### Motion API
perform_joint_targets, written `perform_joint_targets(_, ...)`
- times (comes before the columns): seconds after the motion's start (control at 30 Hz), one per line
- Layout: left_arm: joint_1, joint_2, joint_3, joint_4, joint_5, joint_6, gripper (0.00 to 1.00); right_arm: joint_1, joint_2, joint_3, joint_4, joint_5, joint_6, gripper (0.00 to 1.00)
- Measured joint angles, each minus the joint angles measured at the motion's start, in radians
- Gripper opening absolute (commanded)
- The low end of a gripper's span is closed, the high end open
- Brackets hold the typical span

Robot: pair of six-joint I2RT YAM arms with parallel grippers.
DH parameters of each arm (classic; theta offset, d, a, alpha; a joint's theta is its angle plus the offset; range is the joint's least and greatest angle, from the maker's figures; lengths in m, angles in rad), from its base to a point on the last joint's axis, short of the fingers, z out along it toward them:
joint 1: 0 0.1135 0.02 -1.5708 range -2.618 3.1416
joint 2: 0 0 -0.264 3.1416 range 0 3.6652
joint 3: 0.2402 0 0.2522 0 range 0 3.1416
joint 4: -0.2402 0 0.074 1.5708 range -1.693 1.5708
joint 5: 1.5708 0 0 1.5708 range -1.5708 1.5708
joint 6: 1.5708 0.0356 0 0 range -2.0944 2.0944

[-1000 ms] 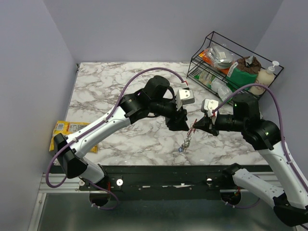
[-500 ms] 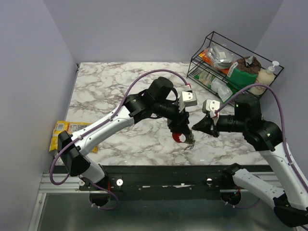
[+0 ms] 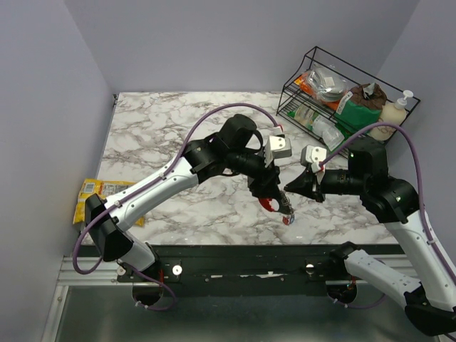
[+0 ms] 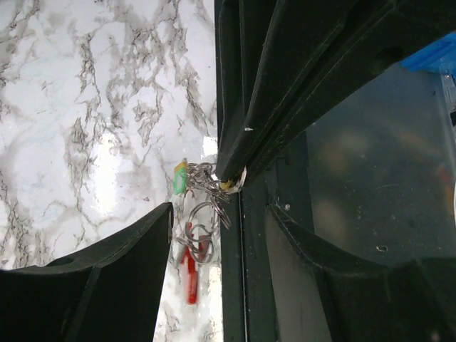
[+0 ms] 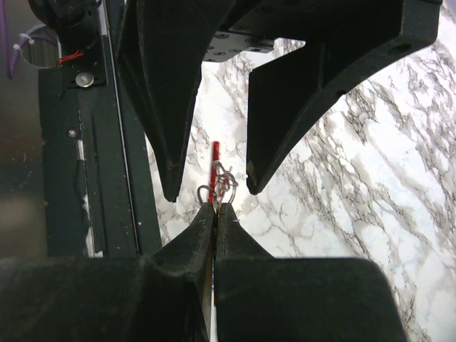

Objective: Remove the keys from the keyring
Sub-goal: Remove the key from the keyring.

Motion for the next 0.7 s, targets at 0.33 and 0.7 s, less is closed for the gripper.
perform_joint_targets(0.33,0.001,-0.054,0.013,-0.013,0.010,0.018,0.63,-0.001,0.016,0.000,0.002,0.000,0.012,0.01)
perform_joint_targets(0.7,0.009,-0.022,0.013,-0.018,0.092,0.021,0.62,-0.013,0.014,0.000,0.008,-0.009,0.022,0.01)
